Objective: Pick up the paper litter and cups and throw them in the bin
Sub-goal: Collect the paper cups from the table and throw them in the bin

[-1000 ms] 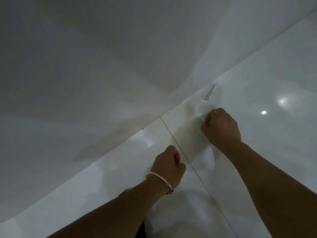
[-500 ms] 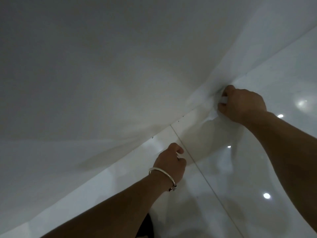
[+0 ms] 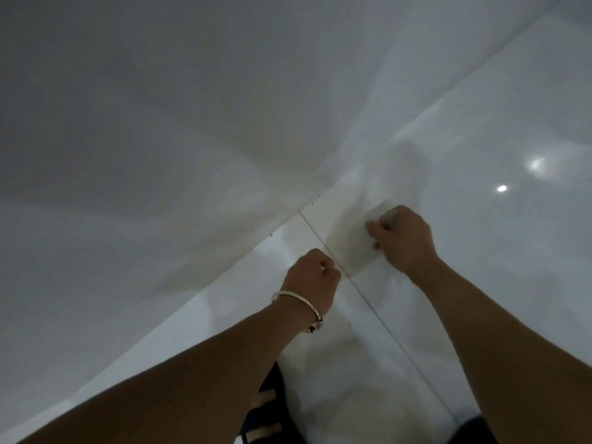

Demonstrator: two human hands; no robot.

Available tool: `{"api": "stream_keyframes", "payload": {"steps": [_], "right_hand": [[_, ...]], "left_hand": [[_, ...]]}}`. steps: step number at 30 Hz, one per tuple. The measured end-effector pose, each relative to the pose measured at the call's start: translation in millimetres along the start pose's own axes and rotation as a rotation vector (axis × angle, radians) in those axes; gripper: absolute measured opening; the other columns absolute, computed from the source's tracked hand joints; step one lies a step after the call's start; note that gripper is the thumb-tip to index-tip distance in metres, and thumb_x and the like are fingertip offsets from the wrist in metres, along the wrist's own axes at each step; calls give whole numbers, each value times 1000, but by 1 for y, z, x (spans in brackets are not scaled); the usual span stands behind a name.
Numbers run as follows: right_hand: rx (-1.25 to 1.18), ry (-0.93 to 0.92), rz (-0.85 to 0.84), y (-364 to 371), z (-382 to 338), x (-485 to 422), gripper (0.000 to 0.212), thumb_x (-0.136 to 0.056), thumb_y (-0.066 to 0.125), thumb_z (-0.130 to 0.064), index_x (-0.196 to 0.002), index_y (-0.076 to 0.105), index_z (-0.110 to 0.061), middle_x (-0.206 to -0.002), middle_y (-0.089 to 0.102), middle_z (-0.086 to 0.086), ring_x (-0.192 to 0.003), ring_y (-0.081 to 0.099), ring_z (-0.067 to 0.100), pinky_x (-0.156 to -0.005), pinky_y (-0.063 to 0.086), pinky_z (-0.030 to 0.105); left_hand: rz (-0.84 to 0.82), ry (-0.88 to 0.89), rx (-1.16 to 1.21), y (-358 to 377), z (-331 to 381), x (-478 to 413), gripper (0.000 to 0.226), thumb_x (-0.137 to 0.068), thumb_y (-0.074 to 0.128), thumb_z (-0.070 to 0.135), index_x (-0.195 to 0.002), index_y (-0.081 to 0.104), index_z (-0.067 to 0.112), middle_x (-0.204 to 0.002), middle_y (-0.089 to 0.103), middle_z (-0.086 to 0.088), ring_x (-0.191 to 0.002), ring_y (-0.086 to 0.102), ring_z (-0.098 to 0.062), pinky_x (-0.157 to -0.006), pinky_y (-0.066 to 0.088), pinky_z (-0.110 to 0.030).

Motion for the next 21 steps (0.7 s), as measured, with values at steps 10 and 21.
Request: {"api": "stream_keyframes", "payload": {"steps": [10, 21], "right_hand": [[-526, 77, 174, -53, -71, 188, 9, -97, 57, -24, -103, 60, -29, -94, 70, -15, -89, 65, 3, -73, 50, 16], [-948, 154, 173, -204, -136, 282, 12, -100, 49, -21, -110, 55, -16, -110, 70, -18, -87, 69, 3, -58, 53, 20]], "left_hand": [[-104, -42, 131, -28, 83, 119, 20, -94, 47, 17, -110, 60, 15, -97, 67, -7, -90, 66, -26, -85, 54, -45], [-475, 115, 203, -64, 227, 244, 15, -87, 57, 13, -72, 62, 11, -61, 66, 0, -62, 66, -13, -62, 55, -27]]}}
Point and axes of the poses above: each hand's wrist, its own x-axis away from the middle knuckle, its own y-axis out of the palm, z = x × y, the point moved 1 cm from there along -x, towards the middle knuckle
